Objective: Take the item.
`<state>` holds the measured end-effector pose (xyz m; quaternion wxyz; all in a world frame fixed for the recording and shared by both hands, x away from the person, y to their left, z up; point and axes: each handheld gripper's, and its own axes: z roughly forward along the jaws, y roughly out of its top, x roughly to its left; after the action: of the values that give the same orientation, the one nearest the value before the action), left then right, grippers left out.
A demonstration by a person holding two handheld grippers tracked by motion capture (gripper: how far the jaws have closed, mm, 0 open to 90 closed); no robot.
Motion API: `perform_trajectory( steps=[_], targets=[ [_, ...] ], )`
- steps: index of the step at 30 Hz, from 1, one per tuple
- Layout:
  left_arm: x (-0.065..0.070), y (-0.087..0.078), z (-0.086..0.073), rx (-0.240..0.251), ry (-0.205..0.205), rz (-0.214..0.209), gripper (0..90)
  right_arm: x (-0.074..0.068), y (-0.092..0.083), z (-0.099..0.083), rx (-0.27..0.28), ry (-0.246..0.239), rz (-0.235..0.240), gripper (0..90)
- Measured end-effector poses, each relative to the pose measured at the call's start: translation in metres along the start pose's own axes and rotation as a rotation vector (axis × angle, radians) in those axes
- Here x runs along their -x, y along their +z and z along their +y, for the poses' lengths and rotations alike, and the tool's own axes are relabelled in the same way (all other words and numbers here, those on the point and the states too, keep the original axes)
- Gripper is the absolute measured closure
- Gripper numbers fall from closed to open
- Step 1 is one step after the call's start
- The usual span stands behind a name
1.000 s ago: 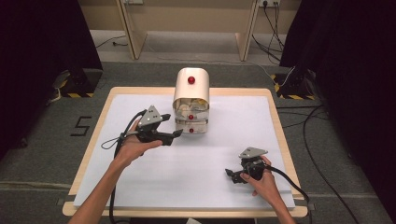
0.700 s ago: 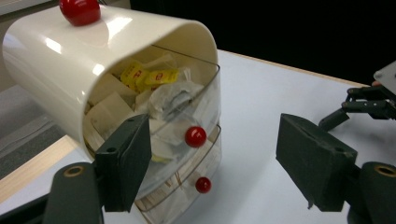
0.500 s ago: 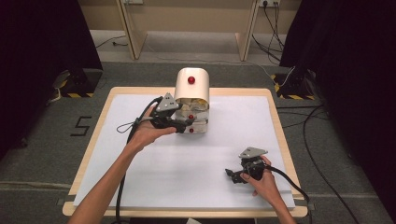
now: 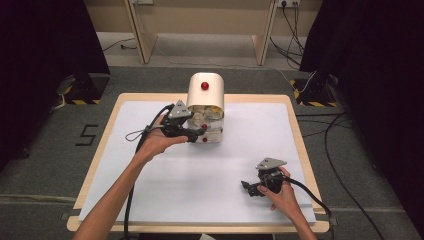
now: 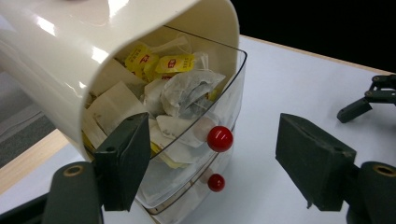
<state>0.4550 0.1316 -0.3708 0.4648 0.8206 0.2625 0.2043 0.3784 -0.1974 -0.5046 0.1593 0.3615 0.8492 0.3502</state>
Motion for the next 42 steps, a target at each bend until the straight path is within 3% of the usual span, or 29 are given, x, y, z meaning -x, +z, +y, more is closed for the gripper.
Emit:
perform_trajectory(
  steps=[17,42],
  targets=[
    [0.025,-0.018,-0.012,-0.002,0.002,-0.025,29.6,0.000,0.000,0.000,0.000,0.001,-0.001,5.8],
    [0.039,-0.028,-0.021,0.006,0.019,-0.026,32.3,0.000,0.000,0.000,0.000,0.002,-0.001,5.8]
  ],
)
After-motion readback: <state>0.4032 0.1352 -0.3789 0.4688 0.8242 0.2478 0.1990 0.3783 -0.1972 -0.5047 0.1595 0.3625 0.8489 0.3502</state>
